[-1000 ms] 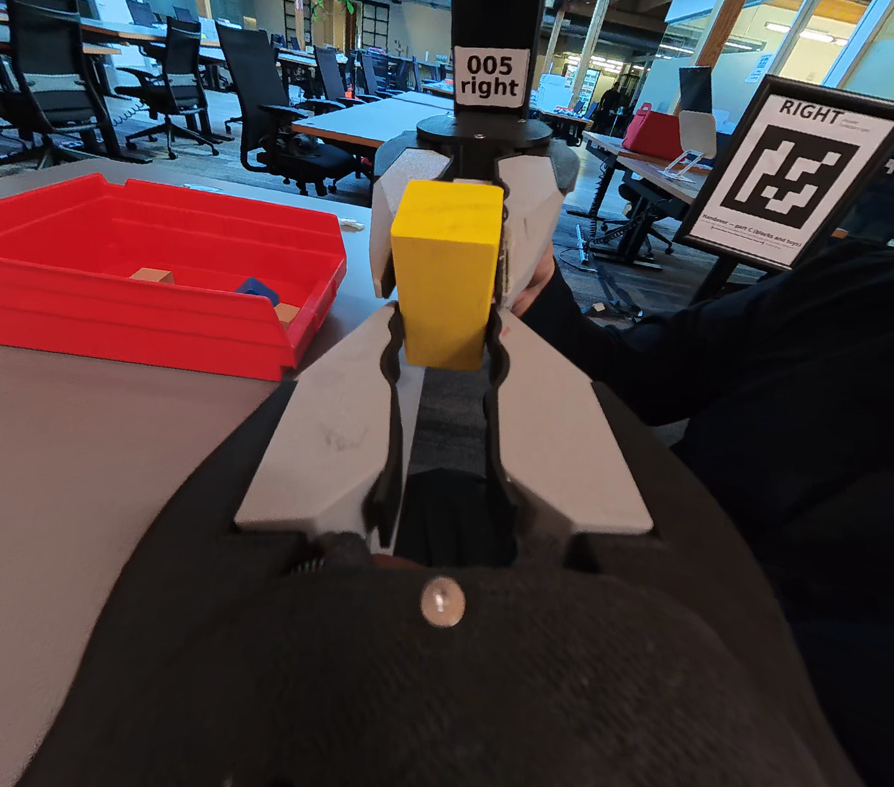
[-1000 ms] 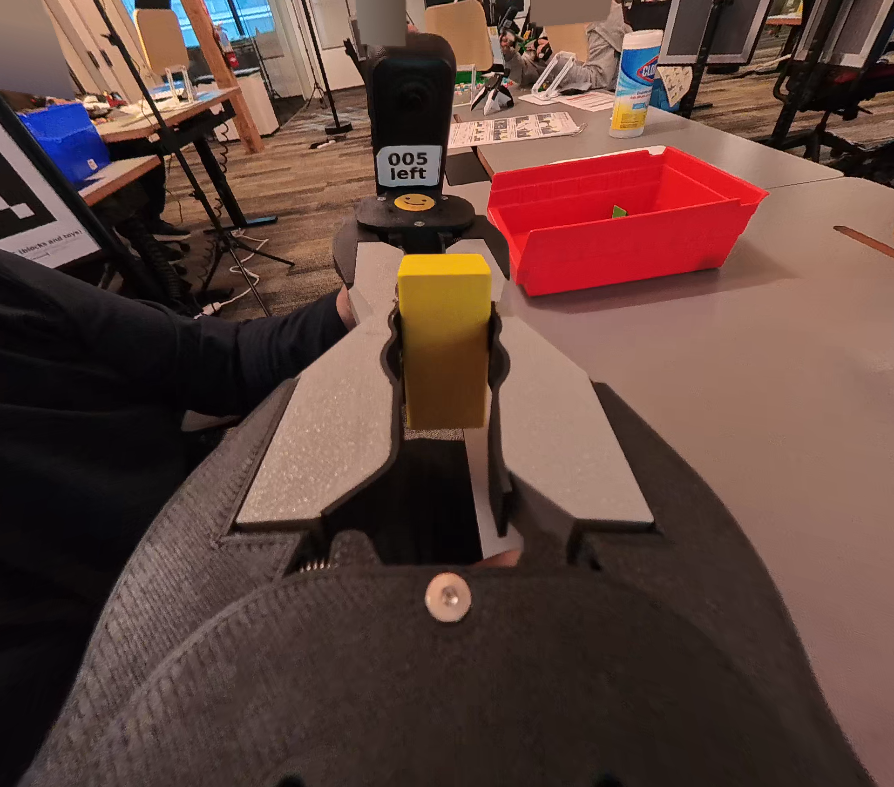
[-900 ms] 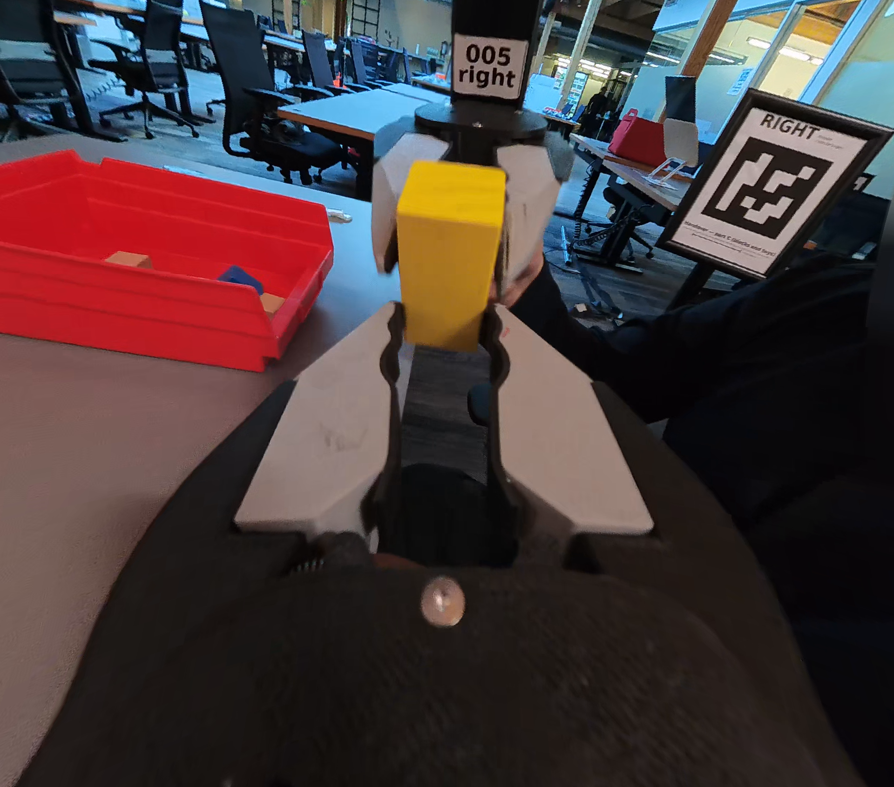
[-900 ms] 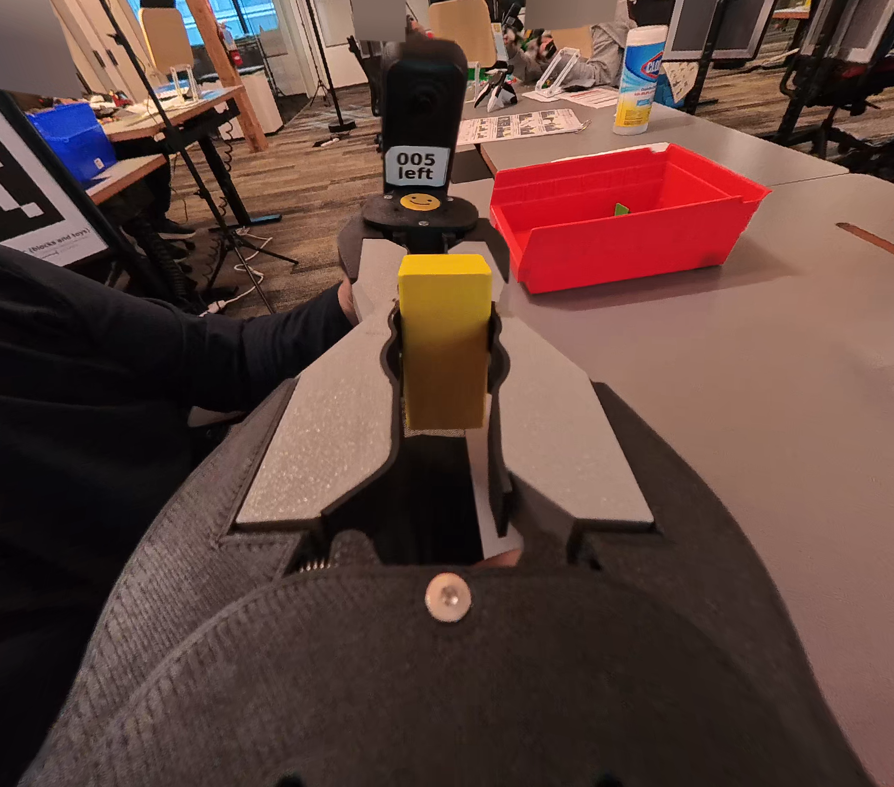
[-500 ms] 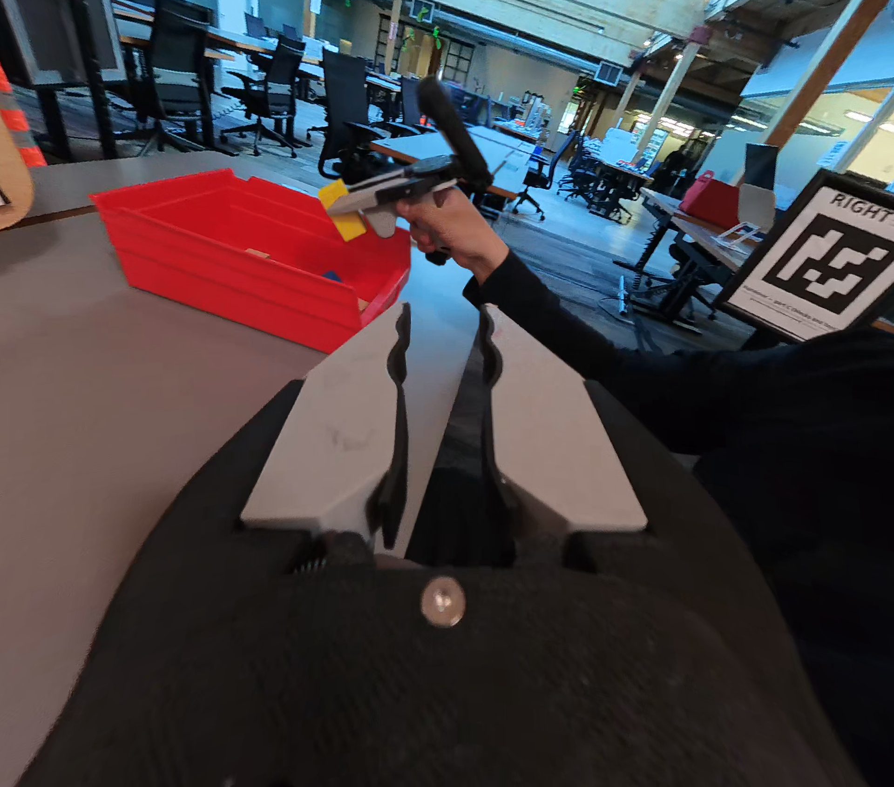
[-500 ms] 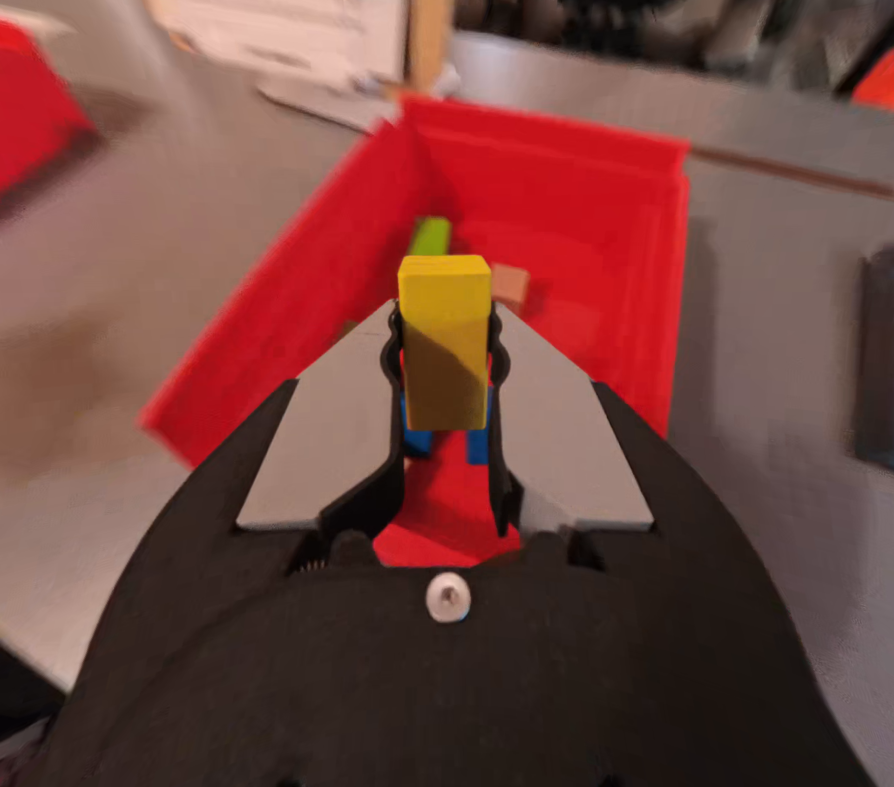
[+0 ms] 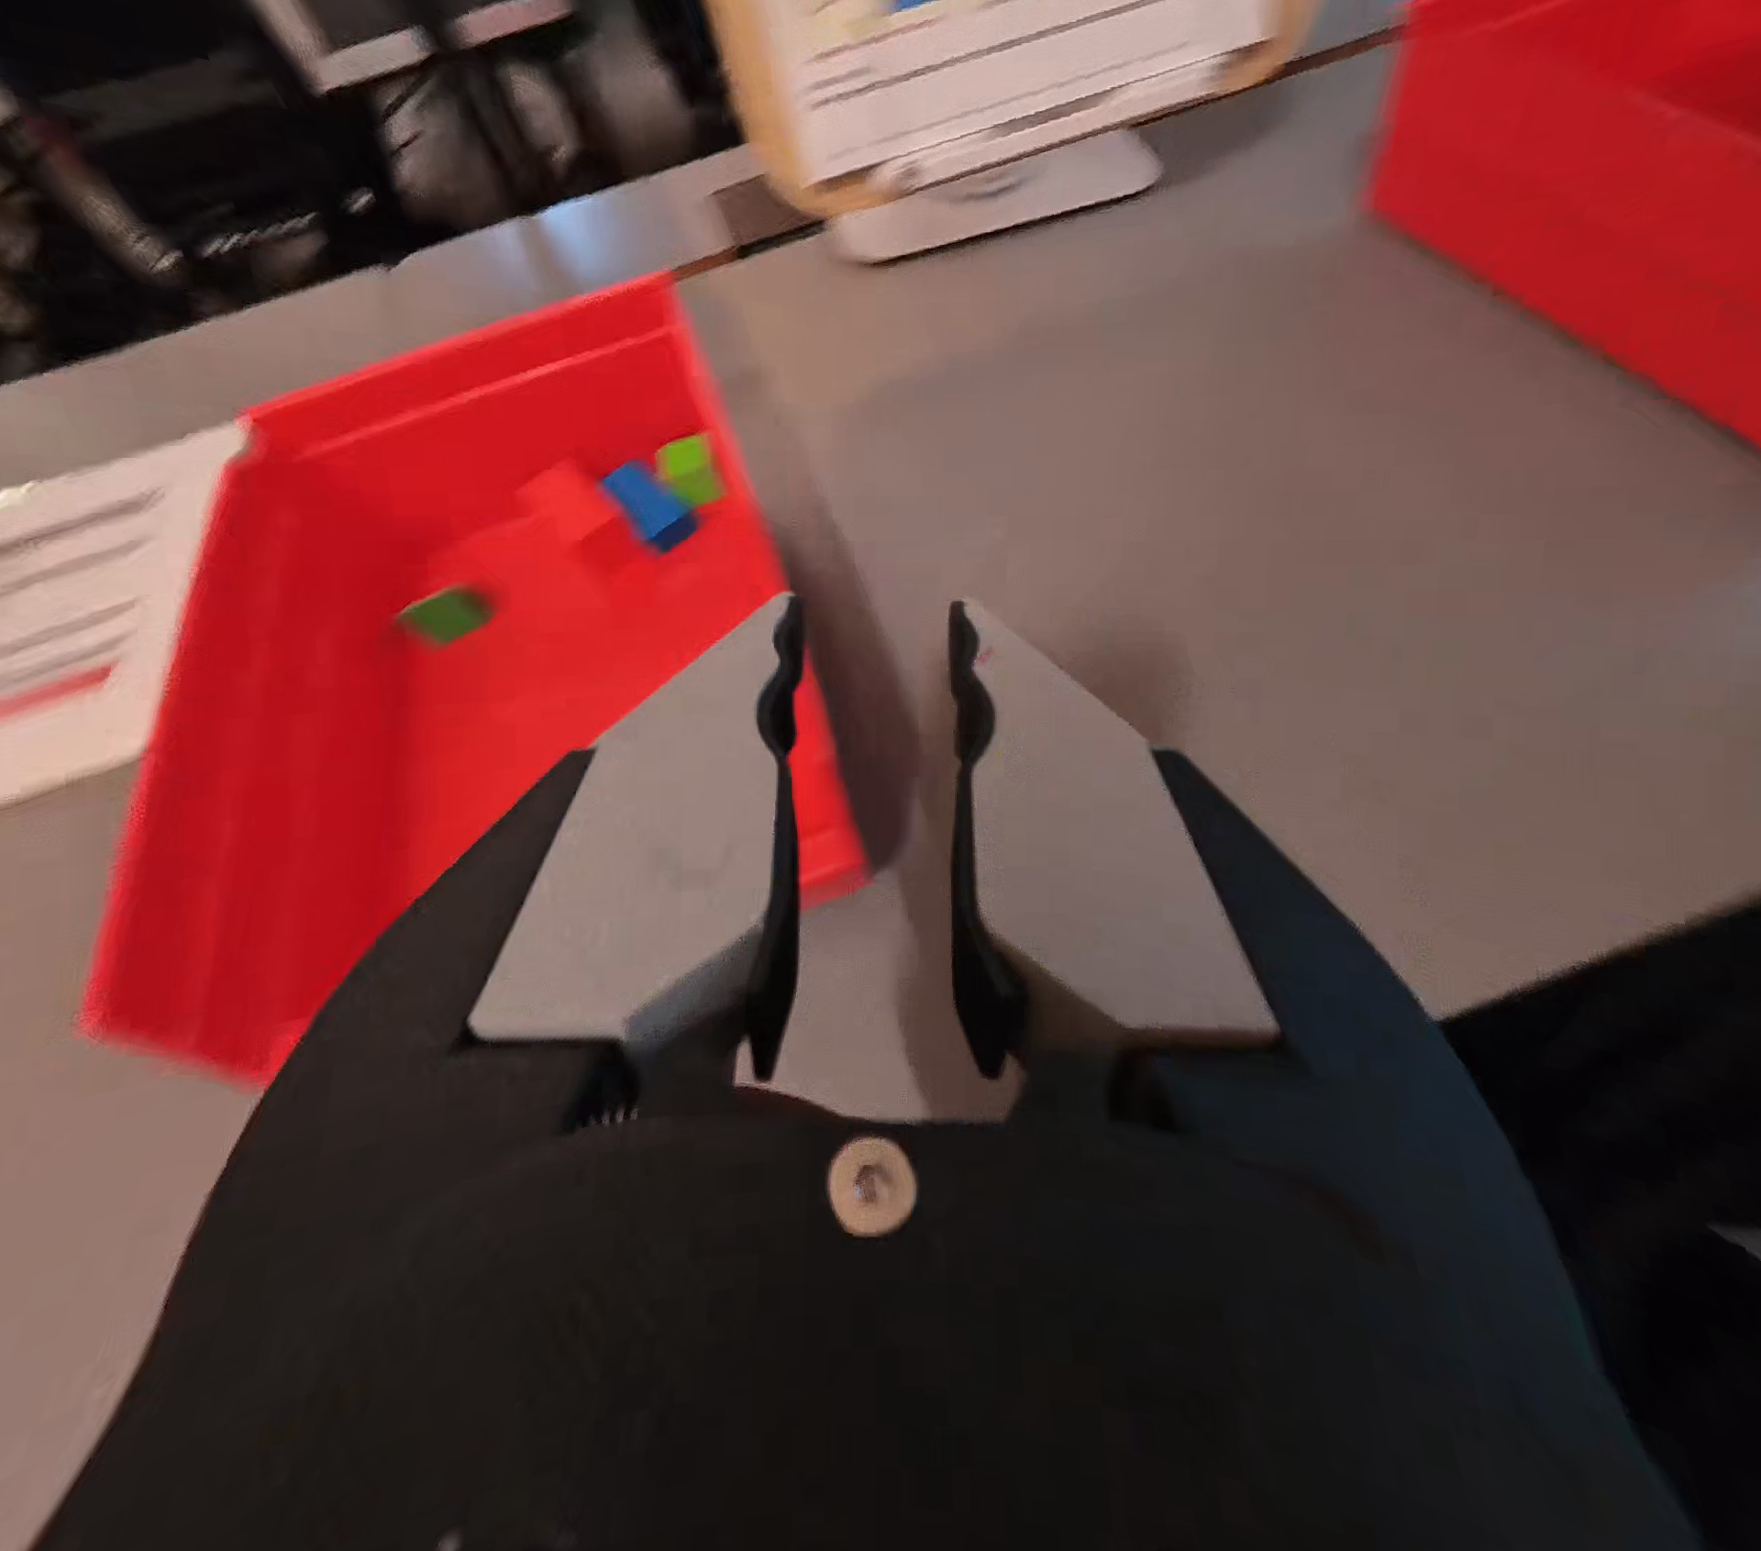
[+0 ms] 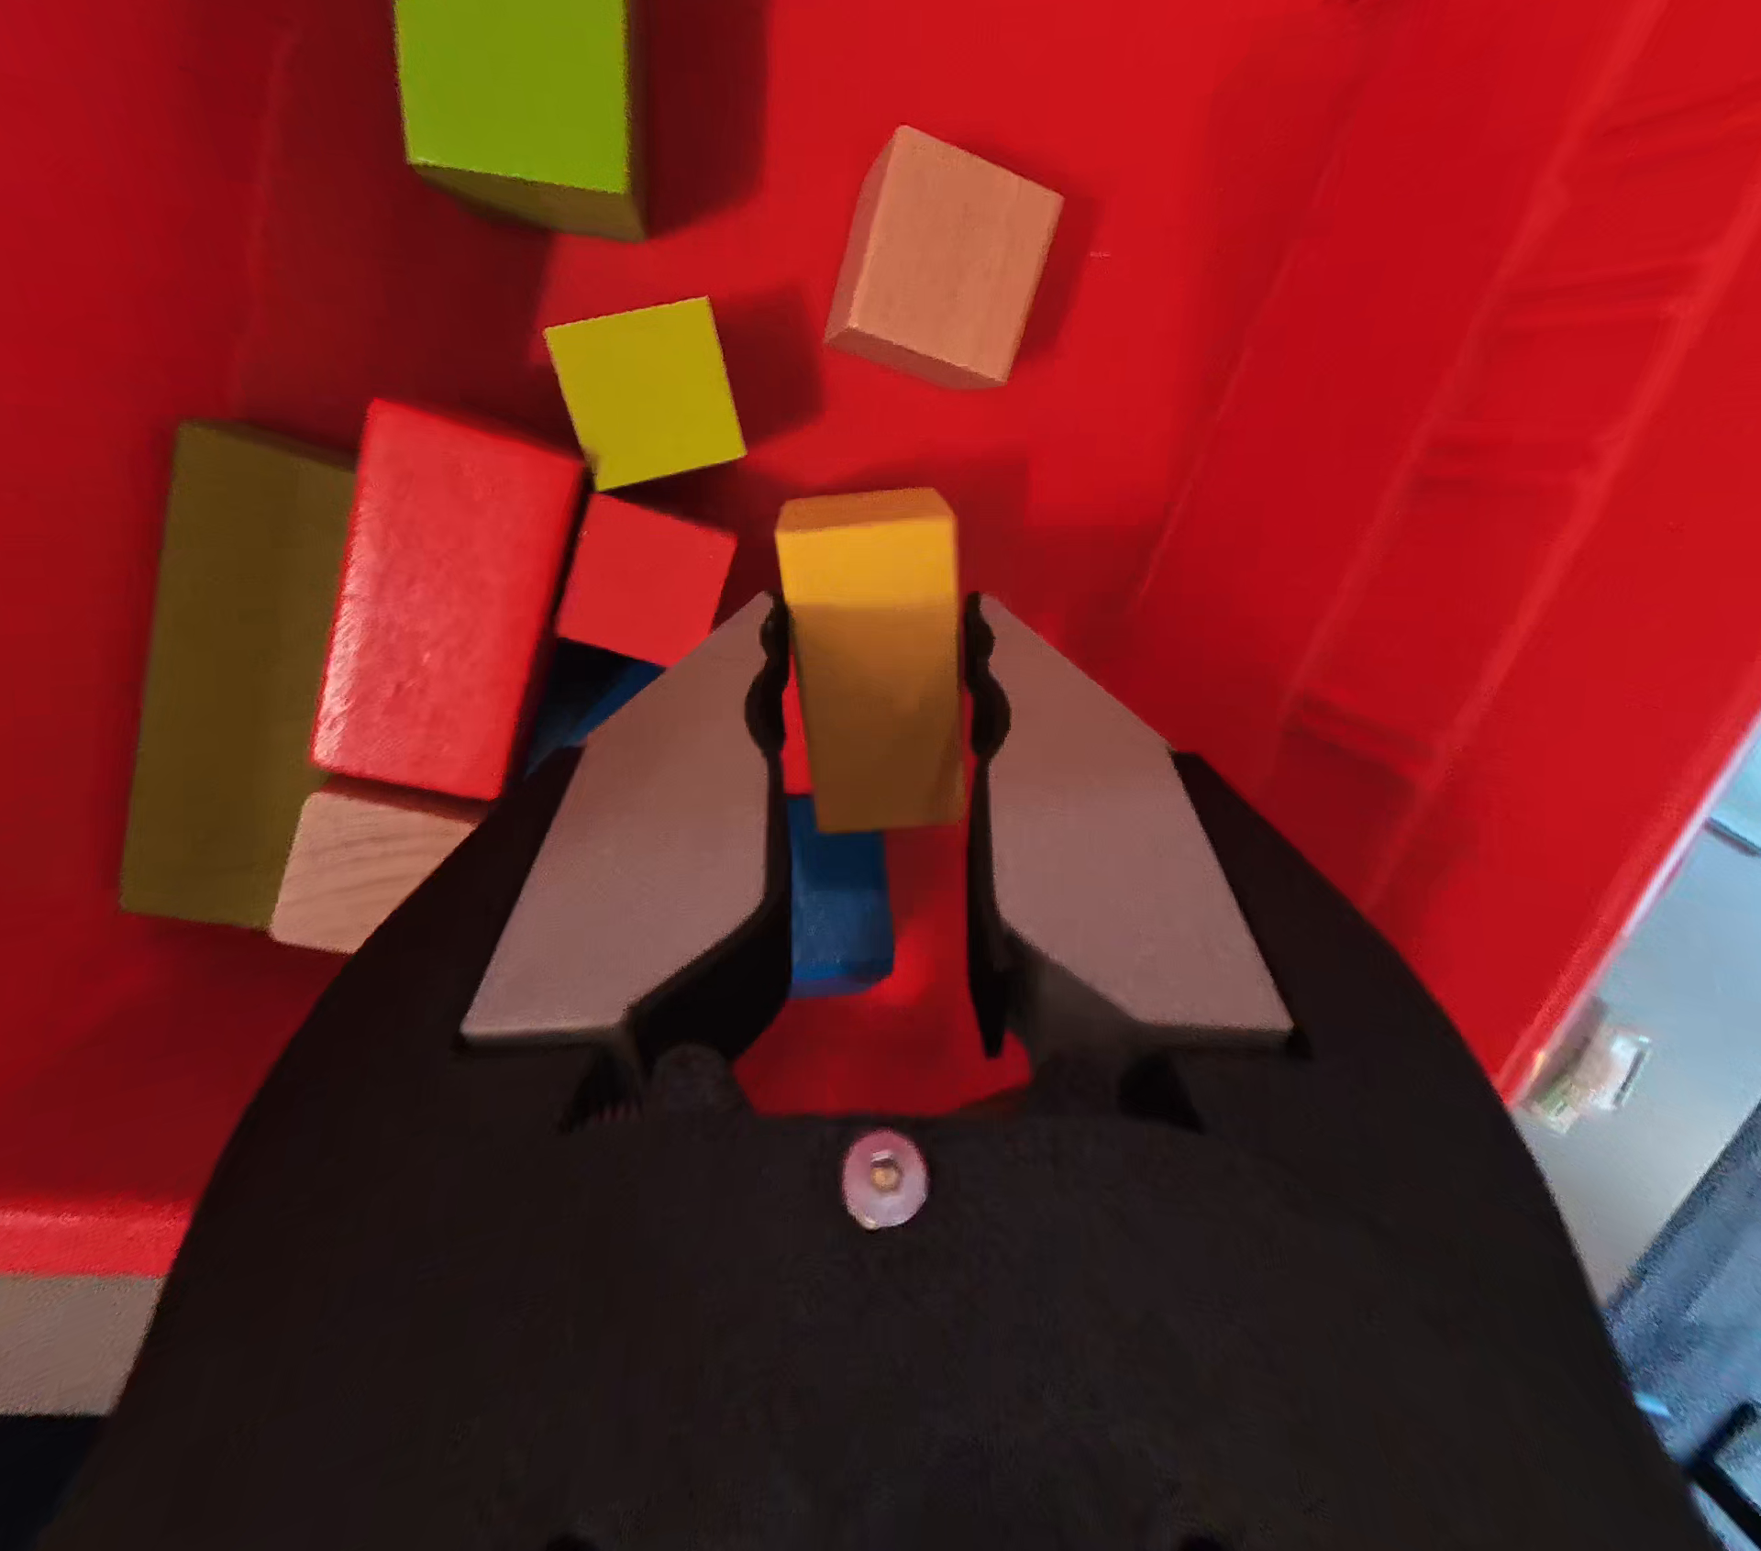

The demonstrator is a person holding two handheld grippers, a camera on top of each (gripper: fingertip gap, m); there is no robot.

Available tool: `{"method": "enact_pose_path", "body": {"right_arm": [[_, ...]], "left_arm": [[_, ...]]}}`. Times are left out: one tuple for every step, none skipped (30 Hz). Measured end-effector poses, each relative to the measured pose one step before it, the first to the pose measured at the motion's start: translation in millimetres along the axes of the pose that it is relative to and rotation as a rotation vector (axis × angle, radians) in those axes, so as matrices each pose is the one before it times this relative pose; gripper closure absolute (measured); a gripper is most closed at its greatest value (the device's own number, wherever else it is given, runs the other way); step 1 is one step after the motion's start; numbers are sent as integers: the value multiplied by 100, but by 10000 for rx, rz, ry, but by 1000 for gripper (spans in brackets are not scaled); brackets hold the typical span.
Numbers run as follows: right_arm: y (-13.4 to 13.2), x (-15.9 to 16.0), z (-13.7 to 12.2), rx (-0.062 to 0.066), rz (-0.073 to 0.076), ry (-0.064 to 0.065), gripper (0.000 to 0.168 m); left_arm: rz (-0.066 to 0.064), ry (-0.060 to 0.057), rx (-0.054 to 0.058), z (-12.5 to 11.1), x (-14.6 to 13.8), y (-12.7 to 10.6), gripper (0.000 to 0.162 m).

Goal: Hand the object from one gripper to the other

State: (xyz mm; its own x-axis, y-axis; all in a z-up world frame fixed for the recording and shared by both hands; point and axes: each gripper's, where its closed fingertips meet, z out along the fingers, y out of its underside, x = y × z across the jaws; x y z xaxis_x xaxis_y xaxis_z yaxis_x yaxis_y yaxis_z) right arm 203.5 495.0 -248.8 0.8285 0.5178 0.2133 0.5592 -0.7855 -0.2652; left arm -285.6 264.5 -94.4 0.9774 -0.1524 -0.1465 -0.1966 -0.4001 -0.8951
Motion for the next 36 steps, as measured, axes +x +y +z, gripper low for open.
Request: {"method": "enact_pose_path", "body": {"right_arm": [[18,151,-333,124,-52,121,129],[17,382,-478,180,-68,276,121],[9,192,-611,240,-40,154,120],[-48,-26,-750,320,-5,48,119],[-86,-57,-909,396,23,90,117],[-139,-121,-1095,481,36,147,112],[-227,-366,-1285,575,0,136,112],[-401,-795,-1424,673,-76,-19,113],[-581,-1254,-1405,715,-116,-213,114],[-611,-1551,-1258,631,-167,-354,114],[-572,-1618,-1023,513,-213,-387,115],[-582,-1693,-791,441,-252,-441,115],[-591,-1940,-603,420,-295,-610,114],[-610,-2040,-428,423,-280,-692,119],[-536,-1920,-278,392,-232,-659,116],[-360,-1574,-155,283,-147,-530,115],[-187,-915,-106,176,-162,-212,115],[-24,-150,-135,-11,-199,156,115],[169,275,-237,-154,-266,315,112],[125,591,-378,-42,-183,420,110],[-80,707,-471,124,-3,397,111],[-171,472,-463,201,115,167,112],[-163,121,-413,198,133,-95,112],[-174,-7,-368,201,120,-180,113],[-214,72,-321,221,86,-113,113],[-294,329,-320,265,23,66,115],[-372,648,-325,304,-50,279,117],[-367,815,-363,270,-70,383,118],[-293,798,-374,196,-17,364,119],[-290,576,-357,163,41,222,120],[-343,234,-338,190,88,18,120],[-332,-20,-295,190,114,-120,121],[-240,-123,-226,145,110,-149,121],[-108,-147,-132,66,66,-128,122],[5,-130,-66,-11,11,-87,122],[38,-132,-18,-29,-23,-43,122]], "left_arm": [[-423,-398,-142,-361,-1826,726,133],[-412,-284,-71,-301,-1613,567,131],[-358,-353,-34,-302,-1671,456,127],[-295,-562,-41,-291,-1980,438,123],[-272,-781,-79,-168,-2295,430,119],[-292,-715,-117,71,-2072,395,115],[-288,-346,-149,375,-1293,319,113],[-203,68,-158,670,-384,178,112],[-70,292,-105,941,245,-42,111],[121,292,-135,1220,455,-181,111],[209,65,-308,1479,180,-136,111],[239,35,-349,1676,201,-301,112],[245,168,-384,1799,450,-377,115],[297,194,-515,1880,472,-248,123],[306,-7,-566,1890,68,-199,132],[214,-264,-523,1797,-475,-213,135],[136,-309,-489,1645,-663,-201,135],[85,-200,-465,1511,-585,-144,134],[-1,-218,-397,1346,-689,-156,133],[-103,-191,-335,1202,-706,-143,129],[-198,-79,-287,1082,-540,-99,124],[-265,18,-229,992,-366,-98,120],[-246,42,-206,927,-279,-70,118],[-191,14,-203,862,-285,-6,118],[-164,-1,-212,812,-235,64,117],[-131,58,-213,751,-68,96,115],[-99,80,-195,665,30,98,114],[-74,14,-108,546,-41,-23,112],[-25,-26,-17,436,-75,-132,113],[12,-24,18,327,-60,-178,114],[-68,35,170,168,-27,-423,118],[-53,22,-1,179,-53,-119,122],[-14,109,64,108,83,-140,129],[30,43,56,48,-3,-63,130],[39,27,36,-9,23,6,130],[142,-5,48,-60,34,18,130]]}}
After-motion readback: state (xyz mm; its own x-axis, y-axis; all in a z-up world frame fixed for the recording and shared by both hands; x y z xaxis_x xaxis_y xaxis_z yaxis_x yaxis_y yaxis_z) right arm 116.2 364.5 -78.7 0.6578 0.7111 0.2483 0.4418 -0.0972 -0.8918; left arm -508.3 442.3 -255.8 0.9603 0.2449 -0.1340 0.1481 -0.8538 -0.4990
